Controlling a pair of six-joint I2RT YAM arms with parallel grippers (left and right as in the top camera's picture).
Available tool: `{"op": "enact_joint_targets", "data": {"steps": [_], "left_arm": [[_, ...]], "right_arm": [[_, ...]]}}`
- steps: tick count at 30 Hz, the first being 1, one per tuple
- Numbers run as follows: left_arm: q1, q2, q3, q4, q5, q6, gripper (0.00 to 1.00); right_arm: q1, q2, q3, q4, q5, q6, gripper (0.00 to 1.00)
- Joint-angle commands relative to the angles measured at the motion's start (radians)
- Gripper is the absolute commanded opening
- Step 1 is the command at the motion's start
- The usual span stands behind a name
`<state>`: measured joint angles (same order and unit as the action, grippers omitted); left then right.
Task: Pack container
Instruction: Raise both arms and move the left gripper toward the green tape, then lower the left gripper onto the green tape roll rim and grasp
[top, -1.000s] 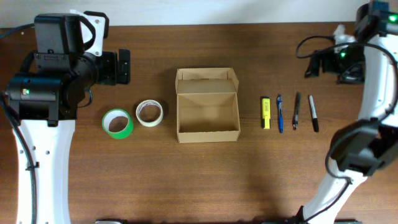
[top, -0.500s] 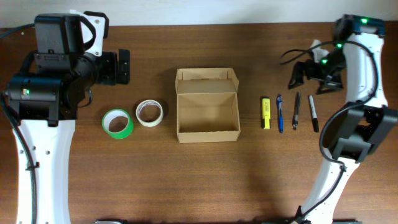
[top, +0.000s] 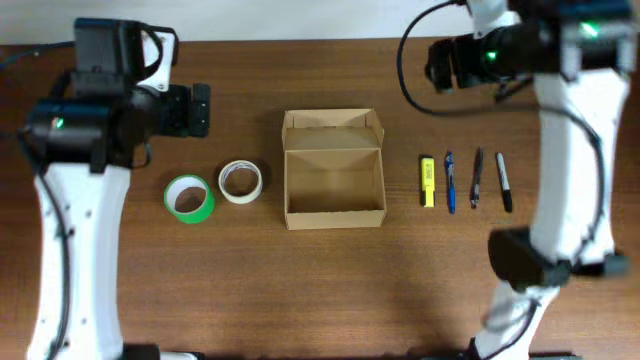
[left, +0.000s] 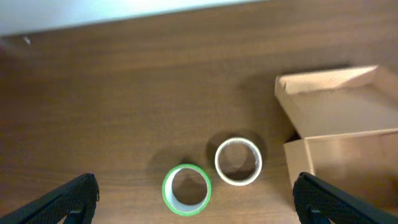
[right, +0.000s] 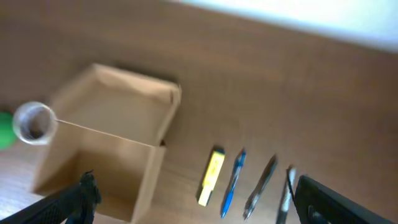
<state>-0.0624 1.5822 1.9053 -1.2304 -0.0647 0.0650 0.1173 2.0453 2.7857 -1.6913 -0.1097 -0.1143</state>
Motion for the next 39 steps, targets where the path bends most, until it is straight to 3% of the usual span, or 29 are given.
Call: {"op": "enact_joint_targets", "data": {"steps": [1,10,15,20,25,27,31,39], "left_arm": [[0.006,0.095,0.007,-0.014,-0.010,0.019,0.99],[0.009,0.228,0.006,-0.016,0.035,0.007,0.99],[0.033,0.299,-0.027,-0.011,0.079,-0.074,0.99],[0.060,0.327,-0.156,0.039,0.140,-0.169,0.99],[0.054,0.327,-0.337,0.126,0.243,-0.192,0.99],[0.046,0.327,-0.405,0.164,0.247,-0.215,1.00],[0.043,0.327,-0.509,0.219,0.261,-0.233,0.89],[0.044,0.327,-0.613,0.288,0.251,-0.236,0.89]], "right_arm": [[0.046,-0.096,0.021,-0.008,0.078,0.027,0.99],[0.107,-0.265,0.020,-0.008,0.141,0.064,0.99],[0.107,-0.306,0.018,-0.008,0.137,0.090,0.99],[0.107,-0.313,0.016,-0.008,0.137,0.097,0.99],[0.107,-0.313,-0.039,-0.008,0.137,0.097,0.99],[0.107,-0.313,-0.060,-0.008,0.137,0.097,0.99],[0.107,-0.313,-0.092,-0.008,0.137,0.097,0.99],[0.107,-0.313,-0.106,-0.008,0.120,0.093,0.99]]}}
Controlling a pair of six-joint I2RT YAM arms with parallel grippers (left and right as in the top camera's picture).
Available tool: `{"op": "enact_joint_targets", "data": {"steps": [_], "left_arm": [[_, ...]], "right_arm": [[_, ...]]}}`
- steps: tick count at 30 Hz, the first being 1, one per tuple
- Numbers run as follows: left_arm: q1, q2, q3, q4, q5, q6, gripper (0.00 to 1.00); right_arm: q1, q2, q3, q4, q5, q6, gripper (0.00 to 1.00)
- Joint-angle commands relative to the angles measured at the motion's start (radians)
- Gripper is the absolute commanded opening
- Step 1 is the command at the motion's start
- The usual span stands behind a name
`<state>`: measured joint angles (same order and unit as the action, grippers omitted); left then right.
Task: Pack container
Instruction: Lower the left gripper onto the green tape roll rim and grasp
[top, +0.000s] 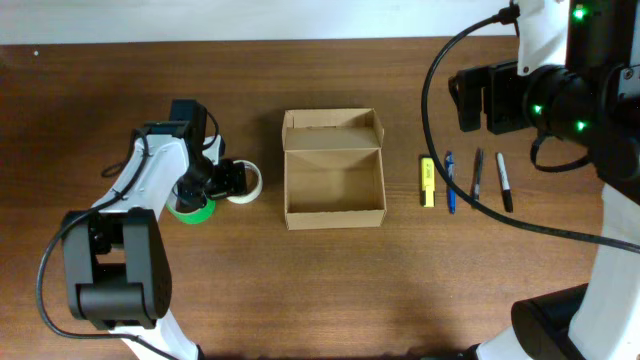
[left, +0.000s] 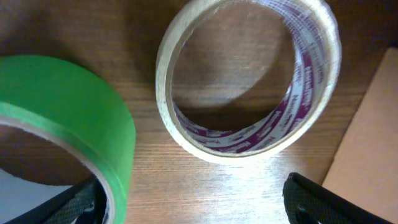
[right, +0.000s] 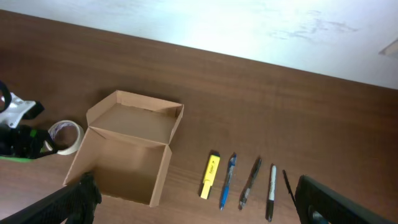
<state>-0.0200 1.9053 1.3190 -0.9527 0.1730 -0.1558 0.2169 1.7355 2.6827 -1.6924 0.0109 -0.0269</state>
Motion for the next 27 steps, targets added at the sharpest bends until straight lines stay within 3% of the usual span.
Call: {"op": "enact_joint_targets", "data": {"steps": [1,2,6,12,14,19,25,27], "left_arm": [[0.002,0.004,-0.026,0.013,0.013,-0.015,0.89],[0.002,0.004,-0.026,0.019,0.011,-0.015,0.79],[0.002,0.004,-0.026,0.025,0.003,-0.015,0.62],[0.002,0.004,-0.026,0.025,-0.016,-0.012,0.60],[0.002,0.004,-0.026,0.025,-0.024,-0.012,0.51],[0.002,0.004,-0.026,0.025,-0.064,-0.012,0.17],[0.002,0.004,-0.026,0.025,-0.066,-0.012,0.02],[0.002,0.004,-0.026,0.025,-0.069,-0.012,0.02]], "right_arm": [[0.008,-0.003,-0.003,-0.006,-0.001,0.006,0.99],[0.008,-0.003,-0.003,-0.006,-0.003,0.006,0.99],[0.008,-0.003,-0.003,-0.006,-0.003,0.006,0.99],[0.008,-0.003,-0.003,-0.006,-0.003,0.006,0.99],[0.008,-0.003,-0.003,-0.006,-0.003,0.006,0.99],[0.008,-0.003,-0.003,-0.006,-0.003,0.007,0.99],[0.008,-0.003,-0.003,-0.006,-0.003,0.010,0.99],[0.008,-0.003,-0.003,-0.006,-0.003,0.010,0.99]]}}
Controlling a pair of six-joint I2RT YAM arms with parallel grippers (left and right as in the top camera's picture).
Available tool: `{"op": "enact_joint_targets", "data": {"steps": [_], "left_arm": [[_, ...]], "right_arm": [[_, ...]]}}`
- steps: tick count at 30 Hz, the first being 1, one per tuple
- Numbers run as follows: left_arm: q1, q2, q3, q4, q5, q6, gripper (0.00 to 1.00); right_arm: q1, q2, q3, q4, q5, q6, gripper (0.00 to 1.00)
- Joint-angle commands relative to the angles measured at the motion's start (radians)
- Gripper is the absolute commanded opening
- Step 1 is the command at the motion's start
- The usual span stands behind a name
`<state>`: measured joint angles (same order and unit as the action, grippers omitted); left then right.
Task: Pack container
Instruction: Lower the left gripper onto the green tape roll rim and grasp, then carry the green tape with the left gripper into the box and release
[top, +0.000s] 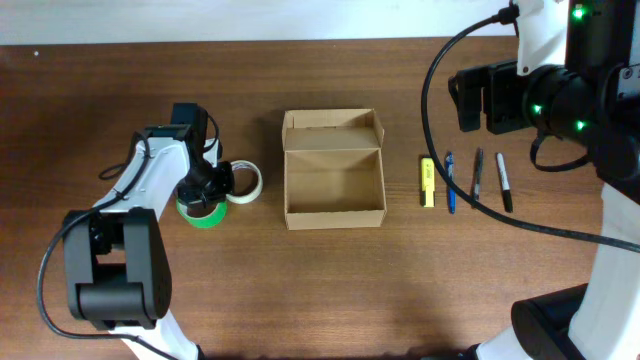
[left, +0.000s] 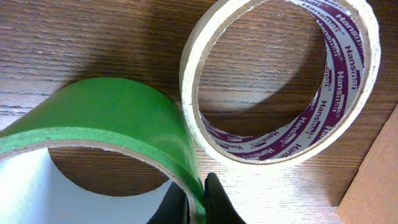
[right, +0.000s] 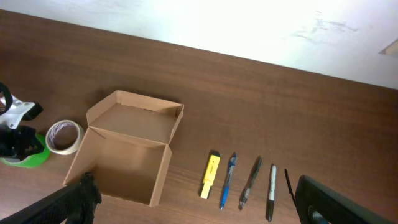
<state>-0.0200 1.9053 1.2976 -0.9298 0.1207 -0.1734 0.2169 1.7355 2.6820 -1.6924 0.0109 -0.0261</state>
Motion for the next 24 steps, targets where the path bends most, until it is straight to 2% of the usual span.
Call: {"op": "enact_joint_targets", "data": {"steps": [1,7,12,14,16,18,24], "left_arm": [[0.002,0.004,-0.005,0.002,-0.021,0.006,0.02],[0.001,-0.022,-0.005,-0.003,-0.043,0.006,0.02],[0.002,-0.210,0.004,-0.065,-0.043,0.006,0.02],[-0.004,-0.347,0.012,-0.153,-0.071,0.006,0.02],[-0.051,-0.523,0.013,-0.231,-0.099,0.005,0.02],[-0.098,-0.599,0.013,-0.241,-0.100,-0.012,0.02],[-0.301,-0.697,0.031,-0.189,-0.153,-0.112,0.02]], "right_arm": [[0.007,-0.003,-0.003,-0.006,-0.003,0.009,0.99],[0.007,-0.003,-0.003,-0.006,-0.002,0.009,0.99],[0.007,-0.003,-0.003,-0.006,-0.002,0.009,0.99],[0.007,-0.003,-0.003,-0.006,-0.002,0.008,0.99],[0.007,-0.003,-0.003,-0.006,-0.001,0.008,0.99],[0.007,-0.003,-0.003,-0.006,0.002,0.008,0.99],[0.007,-0.003,-0.002,-0.006,0.002,0.008,0.99]]}}
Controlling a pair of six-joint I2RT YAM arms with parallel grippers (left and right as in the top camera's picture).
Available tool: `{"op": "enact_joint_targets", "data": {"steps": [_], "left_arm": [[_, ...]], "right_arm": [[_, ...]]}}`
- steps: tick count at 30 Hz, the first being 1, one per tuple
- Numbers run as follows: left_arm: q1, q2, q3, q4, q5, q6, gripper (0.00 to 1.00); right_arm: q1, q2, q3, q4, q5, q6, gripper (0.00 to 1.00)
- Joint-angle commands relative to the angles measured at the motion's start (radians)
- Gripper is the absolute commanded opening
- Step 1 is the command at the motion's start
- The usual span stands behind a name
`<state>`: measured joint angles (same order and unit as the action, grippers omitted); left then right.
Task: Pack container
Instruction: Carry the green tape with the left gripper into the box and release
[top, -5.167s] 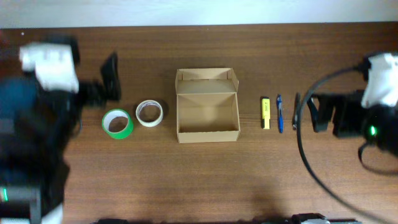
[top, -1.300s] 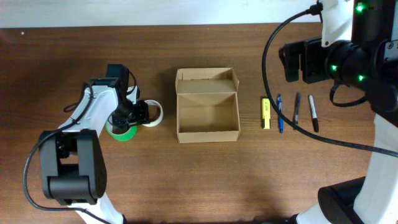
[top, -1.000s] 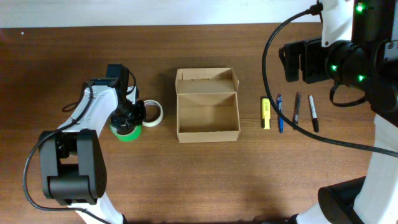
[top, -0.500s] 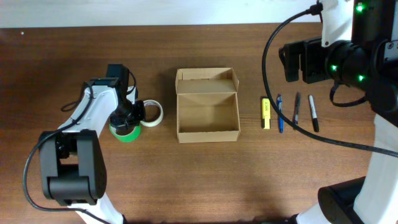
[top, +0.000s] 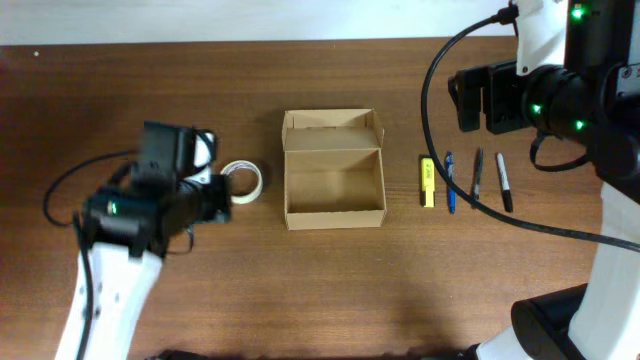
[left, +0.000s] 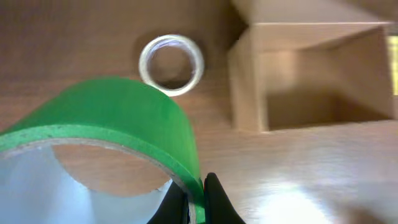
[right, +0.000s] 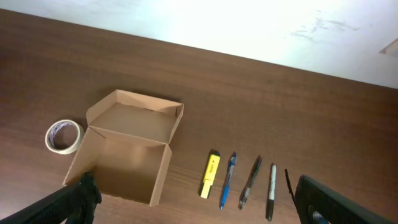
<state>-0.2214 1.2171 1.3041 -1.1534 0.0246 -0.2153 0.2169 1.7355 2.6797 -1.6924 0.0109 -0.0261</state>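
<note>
My left gripper (left: 198, 200) is shut on the wall of a green tape roll (left: 118, 109), held well above the table. Below it lie a white tape roll (left: 171, 65) and the open cardboard box (left: 311, 74). In the overhead view the left arm hides the green roll, and the left gripper (top: 215, 200) hangs just left of the white roll (top: 240, 182). The box (top: 333, 185) stands mid-table. High over the table's right side, my right gripper (right: 199, 202) is open with nothing in it.
Right of the box lie a yellow highlighter (top: 427, 182), a blue pen (top: 450, 182), a grey pen (top: 476, 178) and a black marker (top: 504, 183), side by side. The box's flap (top: 332, 128) stands open at its far side.
My left gripper, shut on the green roll where it lay beside the white roll, now holds it high above the table. The white roll stays put. The right arm has not moved.
Both arms were raised with open grippers and both rolls lay left of the box. Then my left gripper was down at the rolls, open astride the green roll's wall. It was then shut on that wall, and now holds the roll aloft.
</note>
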Motion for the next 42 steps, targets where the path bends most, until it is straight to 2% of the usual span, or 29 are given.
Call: {"op": "enact_joint_targets", "data": {"steps": [1,5,6,9,13,16,23,30,42], "left_arm": [[-0.124,-0.006,0.032,0.050,-0.064,-0.071,0.02],[-0.206,0.034,0.115,0.177,-0.114,-0.075,0.02],[-0.215,0.074,0.169,0.252,-0.119,-0.063,0.02],[-0.215,0.166,0.242,0.343,-0.118,-0.043,0.02],[-0.231,0.319,0.309,0.420,-0.092,-0.015,0.02],[-0.261,0.451,0.320,0.468,-0.089,-0.015,0.02],[-0.341,0.622,0.320,0.472,-0.042,0.001,0.02],[-0.422,0.632,0.320,0.446,-0.039,0.031,0.02],[-0.492,0.632,0.314,0.241,-0.039,0.068,0.02]], "right_arm": [[0.007,-0.003,0.000,-0.006,0.002,0.009,0.99],[0.007,-0.003,0.000,-0.006,0.001,0.009,0.99],[0.007,-0.004,0.000,-0.006,0.001,0.009,0.99],[0.007,-0.014,0.000,-0.006,0.001,0.009,0.99],[0.005,-0.051,0.010,-0.006,0.014,0.009,0.99],[0.005,-0.122,0.014,-0.003,0.114,0.042,0.99],[0.005,-0.289,0.014,-0.004,0.362,0.119,0.99],[0.005,-0.324,0.013,-0.006,0.372,0.121,0.99],[0.005,-0.321,-0.055,-0.006,0.390,0.121,0.99]]}}
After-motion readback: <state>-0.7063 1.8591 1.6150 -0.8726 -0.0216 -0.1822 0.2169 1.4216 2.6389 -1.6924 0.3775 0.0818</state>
